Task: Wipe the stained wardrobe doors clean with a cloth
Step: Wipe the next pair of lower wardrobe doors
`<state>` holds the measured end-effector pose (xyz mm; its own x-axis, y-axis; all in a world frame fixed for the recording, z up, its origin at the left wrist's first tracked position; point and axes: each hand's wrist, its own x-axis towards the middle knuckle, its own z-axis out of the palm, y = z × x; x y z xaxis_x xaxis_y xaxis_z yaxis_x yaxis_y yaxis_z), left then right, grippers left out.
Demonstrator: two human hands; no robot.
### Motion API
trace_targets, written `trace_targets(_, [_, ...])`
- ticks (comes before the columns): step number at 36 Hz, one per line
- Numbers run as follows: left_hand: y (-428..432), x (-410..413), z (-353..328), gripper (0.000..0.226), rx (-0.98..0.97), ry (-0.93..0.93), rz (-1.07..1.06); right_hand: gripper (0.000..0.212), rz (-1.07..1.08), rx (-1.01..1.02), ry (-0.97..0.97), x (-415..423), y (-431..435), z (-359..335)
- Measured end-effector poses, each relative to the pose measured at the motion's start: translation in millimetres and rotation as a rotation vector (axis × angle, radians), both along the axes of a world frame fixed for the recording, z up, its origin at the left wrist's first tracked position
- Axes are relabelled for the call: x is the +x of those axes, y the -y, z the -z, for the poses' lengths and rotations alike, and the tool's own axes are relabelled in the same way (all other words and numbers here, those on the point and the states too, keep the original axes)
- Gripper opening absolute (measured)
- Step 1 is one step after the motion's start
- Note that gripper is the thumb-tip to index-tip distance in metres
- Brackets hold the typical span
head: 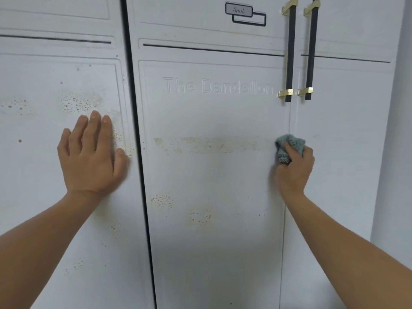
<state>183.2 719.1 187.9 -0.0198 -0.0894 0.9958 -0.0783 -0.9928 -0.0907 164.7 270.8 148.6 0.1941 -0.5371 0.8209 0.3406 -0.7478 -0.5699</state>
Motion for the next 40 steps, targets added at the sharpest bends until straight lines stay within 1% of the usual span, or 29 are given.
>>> trace_targets(2, [-1, 0, 0, 0.067, 0.011, 0.000, 0.005, 0.057, -0.003, -0.128, 0.009, 1, -16, 17])
trace_targets(6, [0, 0, 0, 0.067, 0.008, 0.003, 0.016, 0.056, -0.058, -0.361, -0.034, -2, -34, 51])
trace_targets(8, [0, -1, 0, 0.067, 0.004, 0.001, 0.018, 0.045, -0.080, -0.430, -0.019, -9, -28, 40])
trace_targets(9, [0, -1, 0, 0.068, 0.003, -0.004, 0.017, 0.038, -0.078, -0.421, -0.005, -12, -21, 30])
trace_targets(10, [0, -1, 0, 0.068, 0.003, -0.008, 0.017, 0.037, -0.054, -0.390, 0.003, -13, -13, 19])
trace_targets(12, [0, -1, 0, 0.068, -0.002, -0.019, 0.025, 0.041, -0.013, -0.309, -0.022, -12, 8, 2])
trace_targets(15, [0, 0, 1, 0.068, -0.009, -0.013, 0.027, 0.041, -0.003, -0.397, -0.100, -15, 24, 0])
trace_targets(16, [-1, 1, 1, 0.068, -0.008, -0.009, 0.024, 0.040, -0.010, -0.438, -0.170, -16, 26, 8])
trace_targets(17, [-1, 1, 1, 0.068, -0.008, -0.010, 0.023, 0.044, 0.005, -0.473, -0.240, -17, 26, 18])
trace_targets(18, [-1, 1, 0, 0.069, -0.008, -0.015, 0.023, 0.049, 0.028, -0.501, -0.291, -18, 27, 30])
trace_targets(19, [0, 1, 0, 0.069, -0.010, -0.024, 0.024, 0.049, 0.046, -0.509, -0.324, -18, 28, 44])
trace_targets(21, [0, 1, 1, 0.069, -0.012, -0.025, 0.023, 0.040, 0.041, -0.477, -0.318, -17, 31, 73])
trace_targets(22, [1, 0, 1, 0.069, -0.013, -0.018, 0.023, 0.042, 0.030, -0.483, -0.305, -18, 31, 82])
trace_targets(24, [1, 0, 0, 0.069, -0.012, -0.018, 0.027, 0.059, 0.011, -0.546, -0.259, -19, 34, 83])
trace_targets(25, [2, 0, -1, 0.069, -0.011, -0.023, 0.028, 0.061, 0.017, -0.539, -0.241, -21, 36, 75])
trace_targets(29, [1, 1, 1, 0.068, 0.004, 0.017, 0.005, 0.053, 0.056, -0.307, -0.164, -24, 33, 38])
trace_targets(30, [0, 1, 1, 0.067, 0.007, 0.023, 0.002, 0.052, 0.074, -0.293, -0.157, -21, 30, 37])
trace_targets(32, [0, 2, 1, 0.067, 0.006, 0.024, 0.001, 0.053, 0.107, -0.302, -0.181, -13, 23, 49])
trace_targets(35, [0, 1, 1, 0.068, 0.003, 0.015, 0.003, 0.058, 0.101, -0.299, -0.223, -8, 13, 88])
trace_targets(38, [1, 2, 1, 0.068, 0.000, 0.012, 0.006, 0.056, 0.022, -0.301, -0.243, -17, 6, 107])
trace_targets(39, [1, 2, 1, 0.068, -0.004, 0.009, 0.003, 0.052, -0.025, -0.238, -0.250, -19, 5, 103])
trace_targets(40, [0, 2, 1, 0.068, -0.008, 0.005, 0.001, 0.047, -0.079, -0.124, -0.244, -21, 4, 97])
